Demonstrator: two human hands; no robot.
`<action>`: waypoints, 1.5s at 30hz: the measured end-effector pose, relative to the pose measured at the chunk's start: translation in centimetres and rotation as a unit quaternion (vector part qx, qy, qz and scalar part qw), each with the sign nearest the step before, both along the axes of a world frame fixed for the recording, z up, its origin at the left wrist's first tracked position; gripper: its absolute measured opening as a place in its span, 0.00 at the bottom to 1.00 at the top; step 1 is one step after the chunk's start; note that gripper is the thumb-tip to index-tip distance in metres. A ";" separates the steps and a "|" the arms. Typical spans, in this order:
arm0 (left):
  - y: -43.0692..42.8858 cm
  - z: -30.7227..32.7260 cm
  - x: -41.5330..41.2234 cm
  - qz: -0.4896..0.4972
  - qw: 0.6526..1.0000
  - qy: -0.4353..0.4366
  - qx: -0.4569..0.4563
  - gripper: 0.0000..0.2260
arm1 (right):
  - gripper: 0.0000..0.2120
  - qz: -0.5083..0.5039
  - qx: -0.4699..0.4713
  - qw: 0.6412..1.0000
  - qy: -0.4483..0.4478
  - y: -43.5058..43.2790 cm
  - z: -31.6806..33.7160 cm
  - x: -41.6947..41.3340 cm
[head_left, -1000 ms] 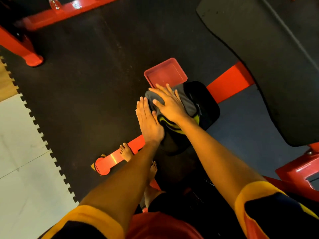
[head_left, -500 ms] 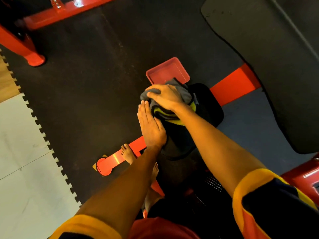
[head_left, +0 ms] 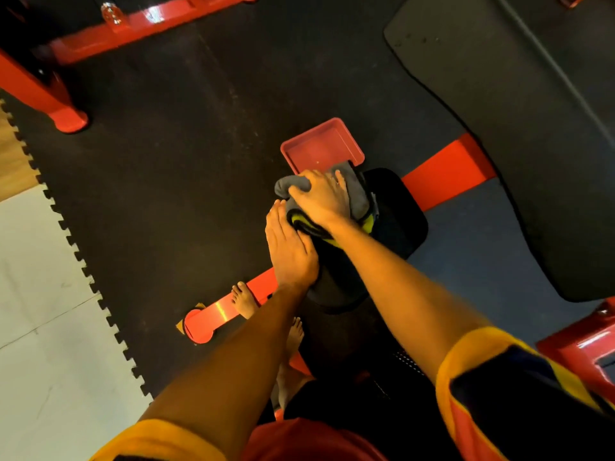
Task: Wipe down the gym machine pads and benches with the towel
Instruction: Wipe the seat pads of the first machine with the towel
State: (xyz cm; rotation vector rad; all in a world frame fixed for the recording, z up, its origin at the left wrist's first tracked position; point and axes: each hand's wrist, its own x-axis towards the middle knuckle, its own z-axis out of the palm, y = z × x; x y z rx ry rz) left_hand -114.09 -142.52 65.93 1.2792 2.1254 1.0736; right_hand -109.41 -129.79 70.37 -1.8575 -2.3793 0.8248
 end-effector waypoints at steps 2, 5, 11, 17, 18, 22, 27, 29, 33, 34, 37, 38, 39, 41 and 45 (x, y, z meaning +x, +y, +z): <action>0.1 0.0 -0.8 -0.019 1.000 -0.013 -0.001 0.26 | 0.19 -0.006 0.012 0.996 0.090 -3.2 0.3 1.2; 0.1 -0.2 -2.2 -0.042 0.999 -0.034 -0.001 0.25 | 0.28 0.000 -0.010 0.996 0.083 -5.0 -0.2 5.3; 1.4 0.0 -4.5 -0.078 0.992 -0.092 -0.030 0.22 | 0.33 -0.096 -0.101 0.990 -0.009 0.5 -1.3 6.3; 2.4 0.1 -5.8 -0.087 0.975 -0.190 -0.073 0.20 | 0.29 0.007 -0.053 0.998 0.026 -5.8 0.9 2.9; 2.6 0.3 -6.5 -0.095 0.972 -0.193 -0.098 0.19 | 0.30 0.036 -0.034 0.998 0.030 -7.2 1.0 3.7; 1.6 0.0 -8.9 -0.061 0.961 -0.223 -0.152 0.19 | 0.31 0.024 -0.044 0.998 0.023 -6.0 0.4 5.7; -2.1 -0.6 -9.6 -0.045 0.970 -0.183 -0.152 0.18 | 0.28 -0.050 -0.077 0.996 -0.011 -2.9 0.9 -0.4; -3.1 -0.3 -9.3 -0.025 0.971 -0.190 -0.146 0.17 | 0.29 0.033 -0.030 0.998 -0.035 -5.0 1.0 -2.0; -4.5 0.2 -9.7 0.007 0.965 -0.219 -0.143 0.17 | 0.42 0.145 0.089 0.978 -0.119 -11.2 0.7 -0.2; -4.7 0.3 -9.8 0.013 0.965 -0.222 -0.141 0.18 | 0.44 0.147 0.103 0.976 -0.125 -12.6 0.4 0.9; -5.3 0.5 -10.2 0.013 0.964 -0.224 -0.143 0.20 | 0.47 0.138 0.121 0.973 -0.141 -16.3 0.1 3.3; -5.5 0.7 -10.2 0.013 0.964 -0.224 -0.144 0.20 | 0.47 0.137 0.124 0.971 -0.149 -16.9 0.1 3.4; -5.7 0.9 -10.1 0.011 0.965 -0.221 -0.143 0.20 | 0.47 0.137 0.123 0.971 -0.154 -16.9 0.2 3.1; -6.1 1.3 -10.2 0.007 0.967 -0.210 -0.141 0.20 | 0.47 0.151 0.115 0.968 -0.167 -15.3 0.3 0.9; -6.5 2.1 -10.8 -0.004 0.973 -0.181 -0.142 0.19 | 0.35 0.182 0.091 0.960 -0.191 -9.8 0.9 -5.0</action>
